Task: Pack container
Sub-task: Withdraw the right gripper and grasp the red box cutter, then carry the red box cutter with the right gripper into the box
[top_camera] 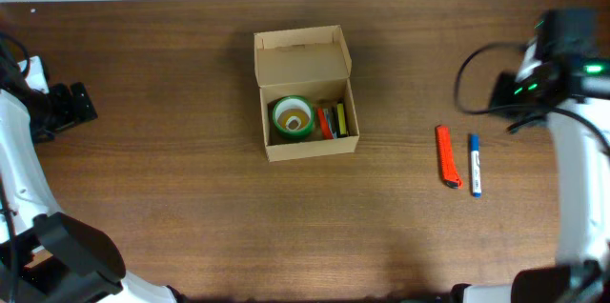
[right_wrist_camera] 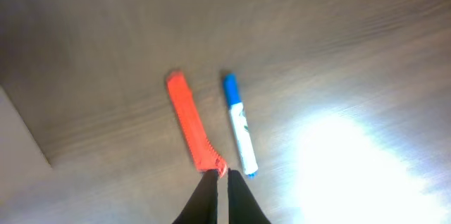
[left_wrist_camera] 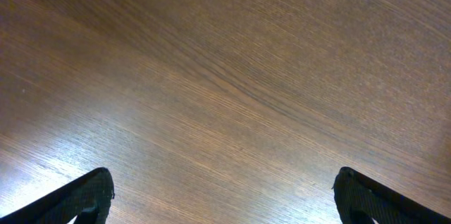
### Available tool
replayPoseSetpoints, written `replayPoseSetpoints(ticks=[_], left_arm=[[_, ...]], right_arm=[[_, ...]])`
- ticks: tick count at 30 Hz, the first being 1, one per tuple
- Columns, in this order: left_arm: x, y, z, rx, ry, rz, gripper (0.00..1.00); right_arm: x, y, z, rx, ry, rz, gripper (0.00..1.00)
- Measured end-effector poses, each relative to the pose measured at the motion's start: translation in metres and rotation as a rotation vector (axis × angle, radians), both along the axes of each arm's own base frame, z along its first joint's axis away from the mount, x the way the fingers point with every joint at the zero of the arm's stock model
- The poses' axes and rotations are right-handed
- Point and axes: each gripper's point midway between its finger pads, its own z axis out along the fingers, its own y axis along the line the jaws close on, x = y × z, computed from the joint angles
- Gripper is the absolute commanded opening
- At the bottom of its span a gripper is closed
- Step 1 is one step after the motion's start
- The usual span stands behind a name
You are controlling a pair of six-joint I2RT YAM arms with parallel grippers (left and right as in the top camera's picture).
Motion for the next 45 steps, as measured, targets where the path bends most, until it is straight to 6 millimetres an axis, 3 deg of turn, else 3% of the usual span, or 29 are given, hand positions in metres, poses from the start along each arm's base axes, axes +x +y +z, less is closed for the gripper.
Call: replayPoseSetpoints(ticks=[2,6,10,14,22,32,37,40,45], left_arm=[[0.0,0.0,0.0,0.0,0.0,0.0,1.0],[0.0,0.0,0.0,-0.001,0.0,0.0,1.0],[0.0,0.0,0.0,0.0,0.0,0.0,1.0],[0.0,0.0,0.0,0.0,0.0,0.0,1.0],[0.0,0.0,0.0,-0.001,0.0,0.0,1.0],[0.0,0.0,0.0,0.0,0.0,0.0,1.0],[0.0,0.0,0.0,0.0,0.0,0.0,1.0],[0.0,0.0,0.0,0.0,0.0,0.0,1.0],[0.0,0.0,0.0,0.0,0.0,0.0,0.99]], right_arm=[[-0.01,0.01,-0.041,0.034,0.082,0.048,0.23],[-0.025,0.024,-0.088,0.063,0.178,0.143,0.34],[-0.022,0.026,-0.104,0.07,0.197,0.21,0.52],[-0.015,0.027,-0.111,0.066,0.19,0.277,0.63],[-0.006,0.027,-0.139,0.07,0.232,0.332,0.64],[-0.008,0.028,-0.172,0.092,0.309,0.34,0.61],[-0.006,0.03,-0.182,0.095,0.321,0.351,0.53],[-0.007,0.03,-0.189,0.1,0.332,0.353,0.41],[-0.004,0.027,-0.191,0.08,0.331,0.353,0.11]])
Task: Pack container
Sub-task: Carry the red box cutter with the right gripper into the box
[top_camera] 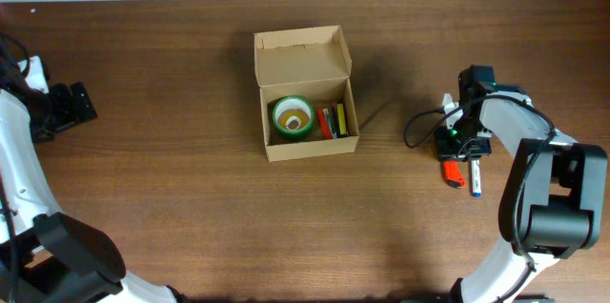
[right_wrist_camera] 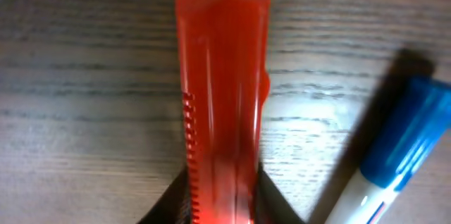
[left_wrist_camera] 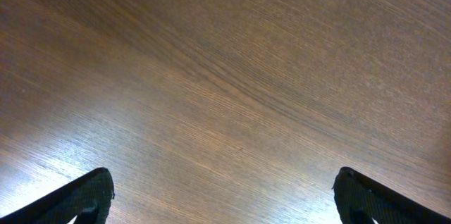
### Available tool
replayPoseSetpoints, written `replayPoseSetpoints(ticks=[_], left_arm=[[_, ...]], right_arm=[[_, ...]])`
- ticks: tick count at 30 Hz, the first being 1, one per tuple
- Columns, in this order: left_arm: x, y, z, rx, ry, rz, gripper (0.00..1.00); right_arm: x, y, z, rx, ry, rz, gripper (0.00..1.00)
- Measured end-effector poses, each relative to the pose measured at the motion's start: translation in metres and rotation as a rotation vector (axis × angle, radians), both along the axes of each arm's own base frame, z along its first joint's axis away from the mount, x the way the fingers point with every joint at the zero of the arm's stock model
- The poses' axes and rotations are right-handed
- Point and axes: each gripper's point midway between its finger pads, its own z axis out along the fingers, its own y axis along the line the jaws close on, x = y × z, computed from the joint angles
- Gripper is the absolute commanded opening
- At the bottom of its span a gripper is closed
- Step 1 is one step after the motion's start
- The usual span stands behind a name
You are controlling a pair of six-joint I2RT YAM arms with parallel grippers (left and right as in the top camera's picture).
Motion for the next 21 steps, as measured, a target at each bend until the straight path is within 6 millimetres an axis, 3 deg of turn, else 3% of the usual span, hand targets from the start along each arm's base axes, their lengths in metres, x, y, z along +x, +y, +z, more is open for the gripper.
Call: replayPoseSetpoints(ticks=[2,10,13,17,19,21], left_arm=[[0.0,0.0,0.0,0.0,0.0,0.0,1.0],[0.0,0.0,0.0,0.0,0.0,0.0,1.0],[0.0,0.0,0.0,0.0,0.0,0.0,1.0],[0.0,0.0,0.0,0.0,0.0,0.0,1.0],[0.0,0.0,0.0,0.0,0.0,0.0,1.0],[0.0,0.0,0.0,0.0,0.0,0.0,1.0]], right_arm=[[0.002,0.0,0.001,-0.001,-0.008,-0.008,0.04],[0.015,0.017,0.007,0.05,-0.032,0.01,0.04],[0.034,0.029,0.027,0.108,-0.077,0.024,0.04],[0.082,0.044,0.094,0.152,-0.231,0.074,0.03],[0.108,0.057,0.148,0.158,-0.352,0.146,0.04],[0.119,0.069,0.179,0.156,-0.42,0.207,0.04]])
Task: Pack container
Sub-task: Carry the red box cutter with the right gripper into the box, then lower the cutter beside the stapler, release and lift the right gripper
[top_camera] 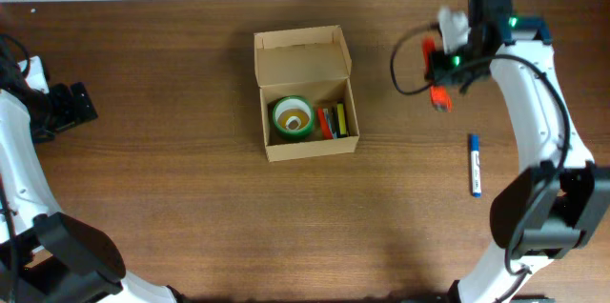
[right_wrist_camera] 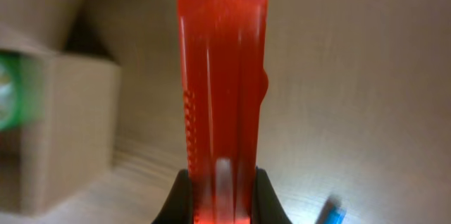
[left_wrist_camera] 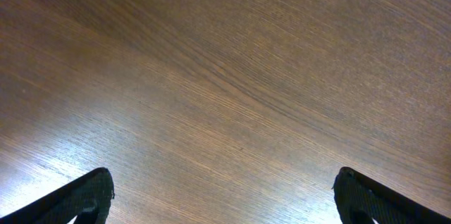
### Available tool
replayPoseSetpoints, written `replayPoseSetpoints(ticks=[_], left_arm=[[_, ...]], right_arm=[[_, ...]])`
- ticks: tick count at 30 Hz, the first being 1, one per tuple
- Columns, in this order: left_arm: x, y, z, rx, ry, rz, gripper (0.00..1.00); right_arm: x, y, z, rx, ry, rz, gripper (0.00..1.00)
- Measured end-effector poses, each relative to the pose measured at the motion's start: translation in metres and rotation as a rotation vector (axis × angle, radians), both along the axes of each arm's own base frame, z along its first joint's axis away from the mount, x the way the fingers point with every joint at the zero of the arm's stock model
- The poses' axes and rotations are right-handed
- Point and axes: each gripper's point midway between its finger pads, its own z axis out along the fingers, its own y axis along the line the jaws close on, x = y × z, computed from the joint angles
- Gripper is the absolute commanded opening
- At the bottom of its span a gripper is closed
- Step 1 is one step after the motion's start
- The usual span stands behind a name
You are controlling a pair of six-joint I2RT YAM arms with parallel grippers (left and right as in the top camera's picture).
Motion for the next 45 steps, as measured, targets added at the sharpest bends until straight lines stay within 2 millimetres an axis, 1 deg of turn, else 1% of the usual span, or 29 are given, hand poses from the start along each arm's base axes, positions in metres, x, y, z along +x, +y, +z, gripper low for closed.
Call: replayPoseSetpoints(ticks=[1,3,4,6,8,10,12,14,16,18,19,21,24,27,32,35,38,42,45], left_arm=[[0.0,0.0,0.0,0.0,0.0,0.0,1.0],[0.0,0.0,0.0,0.0,0.0,0.0,0.99],[0.0,0.0,0.0,0.0,0.0,0.0,1.0],[0.0,0.0,0.0,0.0,0.0,0.0,1.0],[0.0,0.0,0.0,0.0,0.0,0.0,1.0],[0.0,0.0,0.0,0.0,0.0,0.0,1.0],[0.0,0.0,0.0,0.0,0.0,0.0,1.0],[0.0,0.0,0.0,0.0,0.0,0.0,1.0],[0.0,0.0,0.0,0.0,0.0,0.0,1.0],[0.0,0.0,0.0,0.0,0.0,0.0,1.0],[0.0,0.0,0.0,0.0,0.0,0.0,1.0],[0.0,0.0,0.0,0.0,0.0,0.0,1.0],[0.0,0.0,0.0,0.0,0.0,0.0,1.0],[0.0,0.0,0.0,0.0,0.0,0.0,1.0],[0.0,0.0,0.0,0.0,0.0,0.0,1.0],[0.0,0.0,0.0,0.0,0.0,0.0,1.0],[0.0,0.0,0.0,0.0,0.0,0.0,1.0],[0.0,0.0,0.0,0.0,0.0,0.0,1.0],[0.0,0.0,0.0,0.0,0.0,0.0,1.0]], right_arm=[[0.005,0.011,0.022,-0.006,-0.052,0.05,0.04],[0.01,0.036,0.058,-0.021,-0.139,0.146,0.04],[0.012,0.052,0.074,-0.028,-0.184,0.2,0.03],[0.011,0.083,0.097,-0.036,-0.255,0.302,0.03],[0.004,0.114,0.109,-0.048,-0.298,0.407,0.04],[-0.004,0.14,0.11,-0.074,-0.319,0.506,0.04],[-0.014,0.166,0.105,-0.116,-0.322,0.612,0.04],[-0.03,0.199,0.091,-0.159,-0.305,0.761,0.04],[-0.043,0.218,0.079,-0.189,-0.28,0.864,0.04],[-0.056,0.239,0.061,-0.22,-0.254,0.995,0.04],[-0.062,0.246,0.053,-0.234,-0.239,1.055,0.04],[-0.067,0.252,0.042,-0.251,-0.218,1.118,0.03],[-0.068,0.252,0.028,-0.275,-0.189,1.176,0.04],[-0.068,0.249,0.02,-0.298,-0.17,1.224,0.04],[-0.068,0.249,0.007,-0.299,-0.146,1.277,0.03],[-0.067,0.249,0.001,-0.283,-0.136,1.295,0.03],[-0.064,0.245,-0.006,-0.278,-0.12,1.296,0.04],[-0.061,0.24,-0.026,-0.275,-0.065,1.295,0.04],[-0.063,0.238,-0.048,-0.272,0.003,1.302,0.04]])
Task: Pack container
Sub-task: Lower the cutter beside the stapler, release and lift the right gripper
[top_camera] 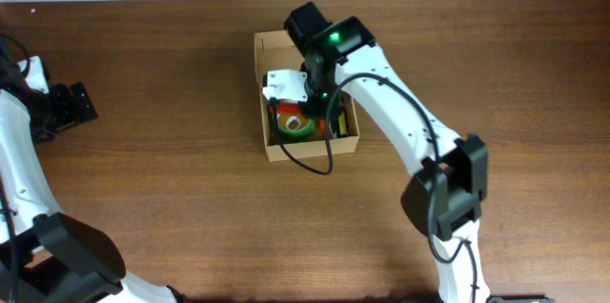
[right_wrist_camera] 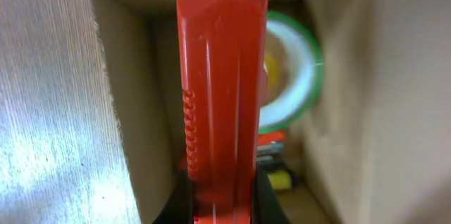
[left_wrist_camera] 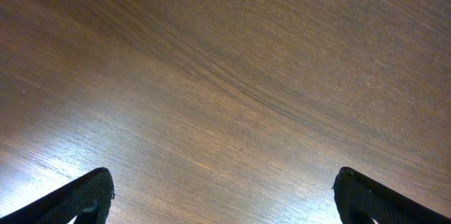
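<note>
The open cardboard box stands mid-table, and my right gripper is over its opening. In the right wrist view that gripper is shut on the orange utility knife, which points down into the box. Inside lie a green tape roll and red and yellow items. At the far left my left gripper hangs open over bare wood, its fingertips wide apart. The blue marker does not show in any view.
The box's lid flap stands open at the far side. My right arm stretches from the right front across to the box. The brown wooden table extends around it.
My right gripper, still shut on the orange knife, has moved left from beyond the box's right side to over the box opening. The left arm has not moved.
The orange knife and blue marker lay side by side at the right, with my right gripper shut above them. Then it was down, gripping the knife. Then it held the knife up, right of the box, the marker left behind. Now the knife is over the box.
</note>
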### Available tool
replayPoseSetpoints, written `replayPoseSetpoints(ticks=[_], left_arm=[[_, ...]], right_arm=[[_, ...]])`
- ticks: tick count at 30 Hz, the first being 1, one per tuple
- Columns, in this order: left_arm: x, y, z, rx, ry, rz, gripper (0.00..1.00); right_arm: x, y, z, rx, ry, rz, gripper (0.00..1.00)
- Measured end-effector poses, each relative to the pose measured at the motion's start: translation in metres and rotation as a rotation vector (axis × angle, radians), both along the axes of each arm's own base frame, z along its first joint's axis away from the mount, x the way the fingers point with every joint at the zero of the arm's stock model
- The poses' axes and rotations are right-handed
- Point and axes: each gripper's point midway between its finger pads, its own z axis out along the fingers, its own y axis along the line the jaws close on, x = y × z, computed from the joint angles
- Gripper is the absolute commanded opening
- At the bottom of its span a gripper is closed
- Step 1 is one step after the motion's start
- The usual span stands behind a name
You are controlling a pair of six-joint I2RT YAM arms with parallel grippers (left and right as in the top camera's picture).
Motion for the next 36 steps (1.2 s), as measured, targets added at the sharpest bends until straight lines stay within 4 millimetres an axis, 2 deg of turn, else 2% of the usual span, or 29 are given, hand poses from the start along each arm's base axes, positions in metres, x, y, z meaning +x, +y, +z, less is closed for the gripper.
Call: replayPoseSetpoints(ticks=[5,13,22,36], left_arm=[[0.0,0.0,0.0,0.0,0.0,0.0,1.0],[0.0,0.0,0.0,0.0,0.0,0.0,1.0],[0.0,0.0,0.0,0.0,0.0,0.0,1.0],[0.0,0.0,0.0,0.0,0.0,0.0,1.0]], right_arm=[[-0.005,-0.005,-0.032,-0.058,0.078,-0.001,0.04],[-0.018,-0.013,-0.055,-0.104,0.152,0.0,0.04],[-0.023,-0.015,-0.061,-0.12,0.169,0.0,0.04],[-0.029,-0.001,-0.061,-0.113,0.156,0.034,0.04]])
